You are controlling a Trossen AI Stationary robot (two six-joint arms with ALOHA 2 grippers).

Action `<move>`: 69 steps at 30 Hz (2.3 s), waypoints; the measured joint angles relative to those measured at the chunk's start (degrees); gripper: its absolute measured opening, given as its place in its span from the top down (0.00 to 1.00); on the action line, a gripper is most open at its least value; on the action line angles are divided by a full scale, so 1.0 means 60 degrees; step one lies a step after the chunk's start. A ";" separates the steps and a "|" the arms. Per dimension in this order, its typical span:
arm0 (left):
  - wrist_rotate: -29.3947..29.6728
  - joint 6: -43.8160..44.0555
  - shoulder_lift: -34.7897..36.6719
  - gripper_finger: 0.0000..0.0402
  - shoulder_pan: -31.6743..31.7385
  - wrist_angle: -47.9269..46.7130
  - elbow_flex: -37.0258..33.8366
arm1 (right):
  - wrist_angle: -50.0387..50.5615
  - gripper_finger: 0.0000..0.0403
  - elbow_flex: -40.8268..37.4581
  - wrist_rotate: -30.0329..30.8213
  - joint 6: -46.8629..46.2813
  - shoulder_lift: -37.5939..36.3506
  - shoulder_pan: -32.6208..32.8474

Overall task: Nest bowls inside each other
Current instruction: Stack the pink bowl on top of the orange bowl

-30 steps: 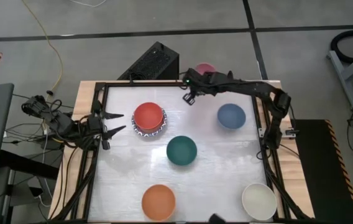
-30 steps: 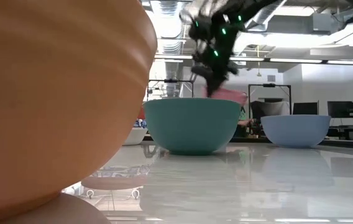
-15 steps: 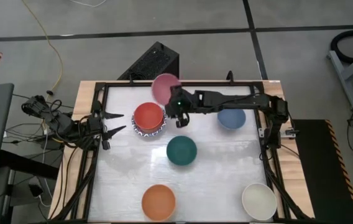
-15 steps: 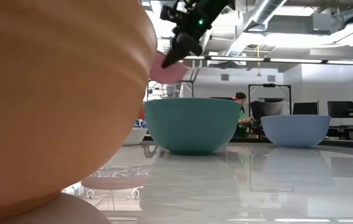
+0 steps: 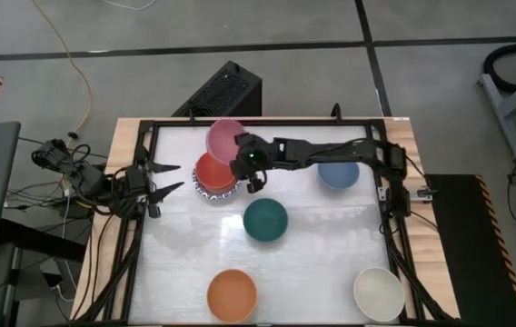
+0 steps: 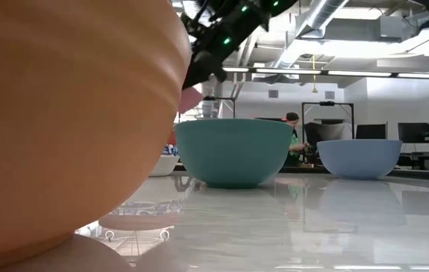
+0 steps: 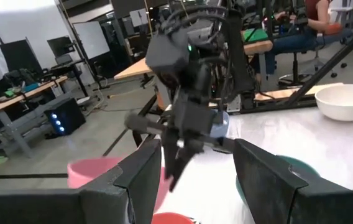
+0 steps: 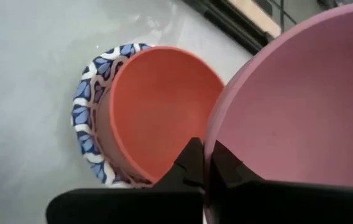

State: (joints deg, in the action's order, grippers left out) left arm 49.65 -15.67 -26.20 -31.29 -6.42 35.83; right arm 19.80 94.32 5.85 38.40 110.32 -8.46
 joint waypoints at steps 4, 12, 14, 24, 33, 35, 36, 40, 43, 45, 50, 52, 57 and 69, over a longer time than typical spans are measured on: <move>0.0020 -0.0035 0.0000 0.52 0.0000 -0.0002 0.0000 | 0.0434 0.98 0.0772 -0.0304 -0.0074 0.0568 0.0038; 0.0029 -0.0031 0.0001 0.52 0.0000 -0.0046 0.0000 | 0.2304 0.98 0.2804 -0.1211 -0.0077 0.1859 0.0107; 0.0035 -0.0017 0.0001 0.52 0.0000 -0.0066 0.0000 | 0.2738 0.98 0.3283 -0.1294 -0.0074 0.2158 0.0107; 0.0040 0.0013 0.0001 0.52 0.0000 -0.0090 0.0000 | 0.4120 0.98 0.4124 -0.2271 -0.0207 0.2597 0.0154; 0.0040 0.0064 0.0001 0.52 0.0000 -0.0096 0.0000 | 0.4106 0.98 0.4117 -0.2791 -0.0502 0.2580 0.0003; 0.0040 0.0067 0.0001 0.52 0.0000 -0.0093 0.0000 | 0.4106 0.95 0.4117 -0.2756 -0.0750 0.2583 -0.0052; 0.0040 0.0071 0.0001 0.52 0.0000 -0.0095 0.0000 | 0.4103 0.93 0.4117 -0.2754 -0.0875 0.2583 -0.0061; 0.0040 0.0075 0.0001 0.52 0.0000 -0.0094 0.0000 | 0.4049 0.85 0.4117 -0.2755 -0.1302 0.2583 -0.0061; 0.0040 0.0075 0.0001 0.52 0.0000 -0.0097 0.0000 | 0.4035 0.80 0.4109 -0.2748 -0.1338 0.2587 -0.0061; 0.0040 0.0075 0.0001 0.52 0.0000 -0.0097 0.0000 | 0.3986 0.77 0.4109 -0.2744 -0.1356 0.2587 -0.0061; 0.0040 0.0075 0.0001 0.52 0.0000 -0.0097 0.0000 | 0.3482 0.68 0.4109 -0.2728 -0.1356 0.2587 -0.0061; 0.0040 0.0075 0.0001 0.52 0.0000 -0.0097 0.0000 | 0.3260 0.65 0.4109 -0.2700 -0.1331 0.2542 -0.0061; 0.0102 0.0071 0.0001 0.52 0.0000 -0.0104 0.0000 | 0.3135 0.58 0.4215 -0.2205 -0.1384 0.2320 -0.0051; 0.0114 -0.0097 0.0001 0.52 0.0000 -0.0112 0.0000 | 0.2807 0.81 0.4408 0.2162 -0.1593 0.2310 0.1079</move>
State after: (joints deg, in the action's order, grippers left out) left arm 50.33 -16.25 -26.20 -31.29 -7.09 35.83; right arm 36.64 120.77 18.83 28.84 124.18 -1.98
